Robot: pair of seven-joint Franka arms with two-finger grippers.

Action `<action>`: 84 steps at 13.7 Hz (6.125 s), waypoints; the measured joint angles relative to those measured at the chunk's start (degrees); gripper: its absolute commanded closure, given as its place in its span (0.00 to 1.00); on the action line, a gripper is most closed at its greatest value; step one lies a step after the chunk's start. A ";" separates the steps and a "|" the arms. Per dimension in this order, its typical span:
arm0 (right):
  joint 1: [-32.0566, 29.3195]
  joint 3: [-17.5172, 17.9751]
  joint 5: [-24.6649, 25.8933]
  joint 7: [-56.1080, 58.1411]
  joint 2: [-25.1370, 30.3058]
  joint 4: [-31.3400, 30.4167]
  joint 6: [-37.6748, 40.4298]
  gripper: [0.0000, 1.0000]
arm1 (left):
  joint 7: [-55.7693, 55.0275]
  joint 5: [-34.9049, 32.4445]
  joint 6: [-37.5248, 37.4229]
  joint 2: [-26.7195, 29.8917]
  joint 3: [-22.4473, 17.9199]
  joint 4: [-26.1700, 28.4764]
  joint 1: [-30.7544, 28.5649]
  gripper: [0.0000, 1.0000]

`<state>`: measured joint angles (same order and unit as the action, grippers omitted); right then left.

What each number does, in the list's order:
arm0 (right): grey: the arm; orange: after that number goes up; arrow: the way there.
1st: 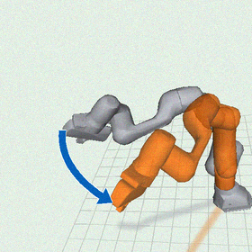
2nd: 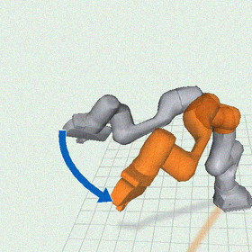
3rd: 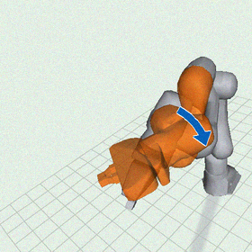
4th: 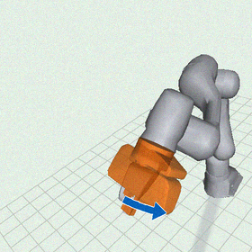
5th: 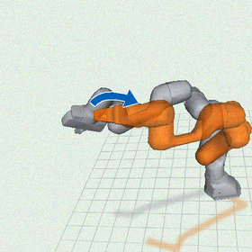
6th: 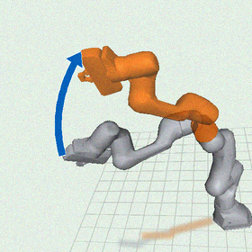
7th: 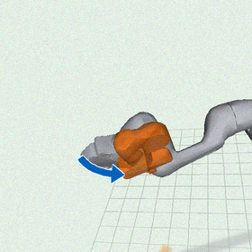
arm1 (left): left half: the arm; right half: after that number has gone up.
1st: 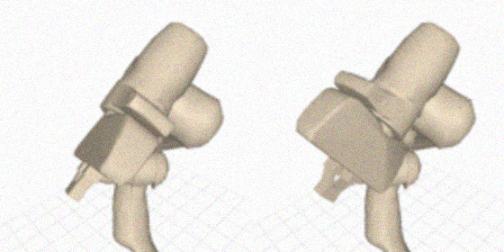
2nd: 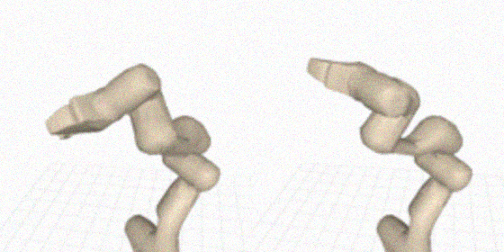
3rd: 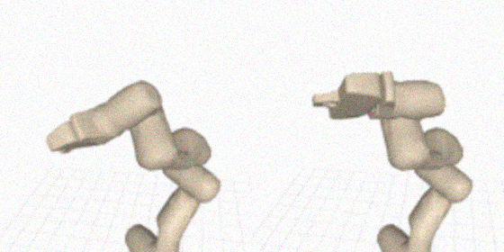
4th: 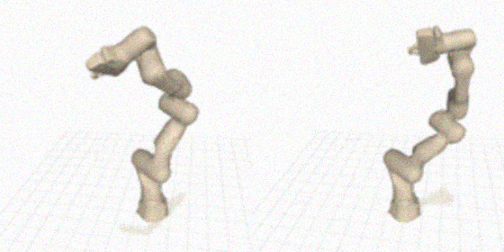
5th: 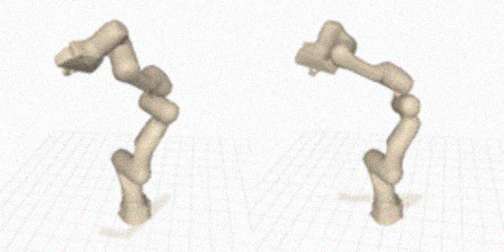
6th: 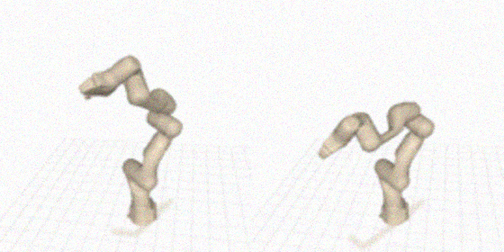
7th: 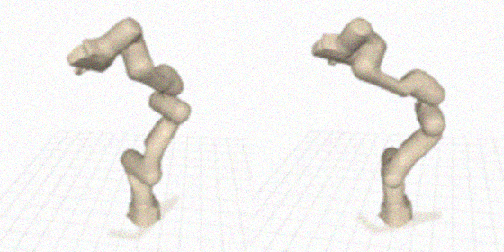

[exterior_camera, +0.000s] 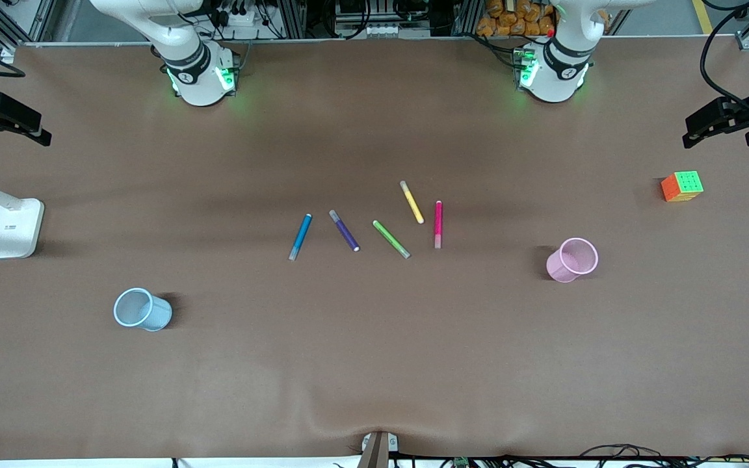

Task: Place pink and blue markers in matching cups

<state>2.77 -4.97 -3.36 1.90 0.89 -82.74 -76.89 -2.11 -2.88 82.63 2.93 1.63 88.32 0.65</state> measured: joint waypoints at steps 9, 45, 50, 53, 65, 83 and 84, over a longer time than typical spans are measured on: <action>0.73 -0.01 -0.20 0.00 0.00 0.07 0.17 0.00 | -0.01 3.96 0.00 -0.55 -0.31 -0.11 -0.27 0.00; 3.58 -0.01 -4.21 -0.06 -4.36 0.54 -2.90 0.00 | -15.59 6.41 9.04 -26.70 2.59 -2.28 16.71 0.00; 9.06 0.17 -5.27 -0.24 -11.10 0.48 -10.58 0.00 | -19.72 9.42 13.23 -32.61 2.66 -2.24 20.26 0.04; 9.88 0.07 -5.26 -0.24 -15.15 0.55 -12.47 0.00 | -23.01 9.82 16.43 -36.38 2.72 -2.24 23.44 0.16; 10.59 -0.10 -10.02 -0.22 -23.34 0.49 -15.07 0.00 | -24.40 12.25 26.50 -46.92 2.74 -2.23 27.68 0.49; 26.83 -0.04 -5.75 -27.04 -37.84 -5.83 -35.66 0.00 | -23.67 4.49 27.45 -43.04 1.60 -4.80 24.27 1.00; 27.98 -0.05 -3.90 -31.84 -37.58 -6.79 -37.00 0.00 | -23.08 3.83 25.82 -40.30 1.51 -5.01 22.58 1.00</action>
<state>30.75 -5.03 -7.27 -29.93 -36.69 -89.53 -113.89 -25.19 0.95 108.45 -37.37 3.14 83.31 23.23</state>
